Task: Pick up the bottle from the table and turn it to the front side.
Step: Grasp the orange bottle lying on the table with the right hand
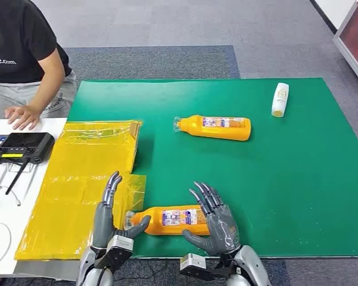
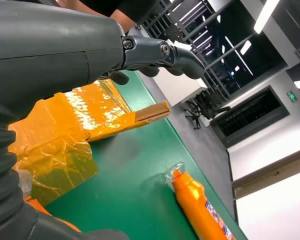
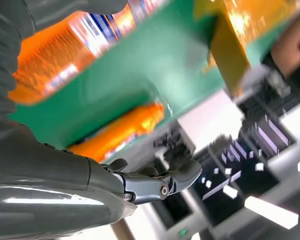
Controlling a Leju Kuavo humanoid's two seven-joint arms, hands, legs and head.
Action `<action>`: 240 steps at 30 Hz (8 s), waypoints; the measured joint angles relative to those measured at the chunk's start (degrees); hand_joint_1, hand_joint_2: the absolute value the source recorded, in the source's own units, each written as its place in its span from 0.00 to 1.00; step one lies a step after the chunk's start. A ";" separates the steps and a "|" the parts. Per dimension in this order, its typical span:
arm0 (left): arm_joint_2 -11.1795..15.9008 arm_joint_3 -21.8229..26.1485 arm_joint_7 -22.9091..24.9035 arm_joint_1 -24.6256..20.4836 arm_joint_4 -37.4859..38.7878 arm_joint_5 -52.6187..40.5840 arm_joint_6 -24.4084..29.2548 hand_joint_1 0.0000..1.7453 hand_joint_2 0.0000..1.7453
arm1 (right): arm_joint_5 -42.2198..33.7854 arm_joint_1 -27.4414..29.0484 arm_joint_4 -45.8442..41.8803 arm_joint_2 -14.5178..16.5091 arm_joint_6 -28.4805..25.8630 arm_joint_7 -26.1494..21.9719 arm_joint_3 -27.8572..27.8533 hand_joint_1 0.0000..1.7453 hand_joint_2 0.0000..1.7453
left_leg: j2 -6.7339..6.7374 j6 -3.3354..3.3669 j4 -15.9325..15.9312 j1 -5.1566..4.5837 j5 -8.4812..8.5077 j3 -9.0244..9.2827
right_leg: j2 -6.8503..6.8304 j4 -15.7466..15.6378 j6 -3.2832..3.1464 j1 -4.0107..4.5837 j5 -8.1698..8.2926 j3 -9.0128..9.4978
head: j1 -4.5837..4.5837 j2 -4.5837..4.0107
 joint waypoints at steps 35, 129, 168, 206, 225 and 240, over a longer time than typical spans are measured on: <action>-0.27 -0.16 -1.32 -1.78 3.91 0.28 2.36 0.00 1.00 | -3.51 -12.51 9.46 -8.59 20.95 4.24 7.89 0.00 1.00 | 0.22 0.02 0.09 -0.03 0.01 0.14 | 0.31 -0.02 0.05 -0.03 0.24 0.04 | -0.02 0.00; -2.86 7.12 6.02 4.02 1.25 -9.17 6.19 0.00 1.00 | 23.55 -6.27 -9.24 -0.04 26.05 40.56 12.40 0.00 0.00 | 0.11 0.33 0.23 -0.12 0.06 -0.28 | 0.11 -0.04 0.34 -0.09 0.21 -0.14 | -0.01 0.00; -2.50 9.44 4.15 4.57 1.25 -7.33 6.70 0.00 1.00 | 23.66 -7.12 -0.40 -0.72 23.60 35.59 9.86 0.00 1.00 | 0.11 0.35 0.23 -0.12 0.05 -0.27 | 0.10 -0.04 0.34 -0.09 0.21 -0.11 | -0.01 0.00; -2.01 10.05 4.35 4.56 1.25 -7.49 7.28 0.00 1.00 | 21.59 -7.27 3.29 1.27 21.39 33.60 5.06 1.00 1.00 | 0.11 0.35 0.24 -0.13 0.11 -0.15 | 0.10 -0.07 0.39 -0.09 0.26 0.01 | -0.01 0.00; -2.36 9.85 -4.78 4.54 -1.60 6.95 2.69 0.00 1.00 | 3.39 -4.88 2.34 2.63 11.55 21.25 0.73 1.00 1.00 | 0.10 0.32 0.25 -0.12 0.14 -0.21 | 0.09 -0.10 0.36 -0.09 0.30 -0.03 | -0.02 0.00; -2.70 7.24 -2.94 5.75 -12.46 37.03 -27.94 0.00 1.00 | -14.71 -1.15 -1.56 7.42 7.16 9.34 -3.43 1.00 1.00 | 0.10 0.38 0.24 -0.12 0.07 -0.40 | 0.08 -0.10 0.40 -0.09 0.25 -0.20 | -0.02 0.00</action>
